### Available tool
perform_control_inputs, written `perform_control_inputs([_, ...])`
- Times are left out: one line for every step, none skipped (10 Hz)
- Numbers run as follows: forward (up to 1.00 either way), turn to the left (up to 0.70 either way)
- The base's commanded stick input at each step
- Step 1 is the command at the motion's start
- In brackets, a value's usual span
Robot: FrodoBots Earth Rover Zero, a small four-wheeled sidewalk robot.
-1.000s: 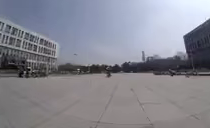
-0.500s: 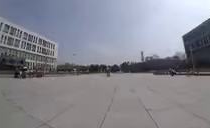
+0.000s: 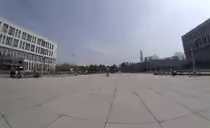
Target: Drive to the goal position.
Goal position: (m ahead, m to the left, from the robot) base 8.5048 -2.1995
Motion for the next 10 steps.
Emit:
perform_control_inputs([0.7,0.0])
perform_control_inputs([0.7,0.0])
perform_control_inputs([0.7,0.0])
perform_control_inputs([0.79,0.0])
perform_control_inputs([0.85,0.0])
perform_control_inputs([0.85,0.0])
perform_control_inputs([0.85,0.0])
perform_control_inputs([0.85,0.0])
perform_control_inputs([0.85,0.0])
perform_control_inputs([0.85,0.0])
